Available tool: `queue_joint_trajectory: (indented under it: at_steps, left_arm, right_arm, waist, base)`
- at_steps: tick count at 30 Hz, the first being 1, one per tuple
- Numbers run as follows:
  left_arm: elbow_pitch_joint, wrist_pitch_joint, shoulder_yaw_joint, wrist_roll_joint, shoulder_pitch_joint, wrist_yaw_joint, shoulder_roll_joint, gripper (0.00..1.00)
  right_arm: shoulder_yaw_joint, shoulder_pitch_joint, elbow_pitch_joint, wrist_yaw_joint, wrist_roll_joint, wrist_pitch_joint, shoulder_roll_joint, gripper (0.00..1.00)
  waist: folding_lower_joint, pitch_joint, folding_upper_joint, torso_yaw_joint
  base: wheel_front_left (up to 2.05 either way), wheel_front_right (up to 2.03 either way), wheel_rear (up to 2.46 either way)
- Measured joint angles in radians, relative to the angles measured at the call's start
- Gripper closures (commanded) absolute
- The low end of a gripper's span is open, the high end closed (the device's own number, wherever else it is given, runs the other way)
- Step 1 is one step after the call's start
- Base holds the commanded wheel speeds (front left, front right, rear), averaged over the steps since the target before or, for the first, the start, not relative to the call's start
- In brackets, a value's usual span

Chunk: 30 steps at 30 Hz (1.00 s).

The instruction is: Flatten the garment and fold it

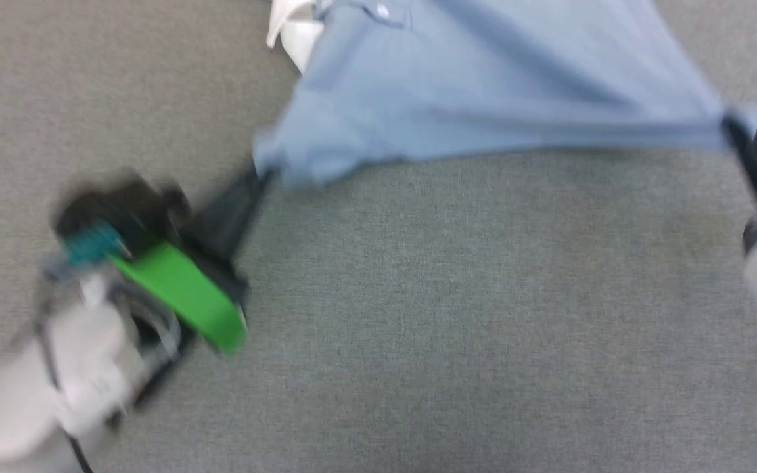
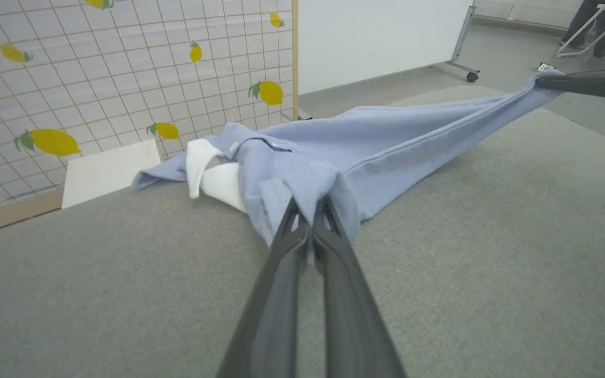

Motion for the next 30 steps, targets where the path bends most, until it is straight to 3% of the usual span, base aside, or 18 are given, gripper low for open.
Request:
queue_joint_trajectory:
  at_steps: [6,20,30]
  left_arm:
    - [0.012,0.074,-0.076,-0.075,0.173,0.078,-0.004,1.00]
    - [0.033,0.258,-0.161,-0.285,0.402,0.162,0.002,1.00]
    - [-0.038,0.353,-0.181,-0.433,0.550,0.212,0.068,1.00]
  right_arm:
    - [-0.049,0.209,-0.030,0.000,-0.048,0.012,0.062,1.00]
    - [-0.069,0.529,0.020,0.000,-0.073,0.062,0.114,1.00]
    - [-0.053,0.700,-0.006,0.000,0.030,0.290,0.098,1.00]
  waist:
    - [0.0000,-0.061,0.0000,0.004]
    - [0.0000,-0.180,0.0000,0.007]
    - [0.0000,-0.250,0.0000,0.003]
  base:
    - [0.00,0.00,0.00]
    - [0.00,0.00,0.00]
    - [0.00,0.00,0.00]
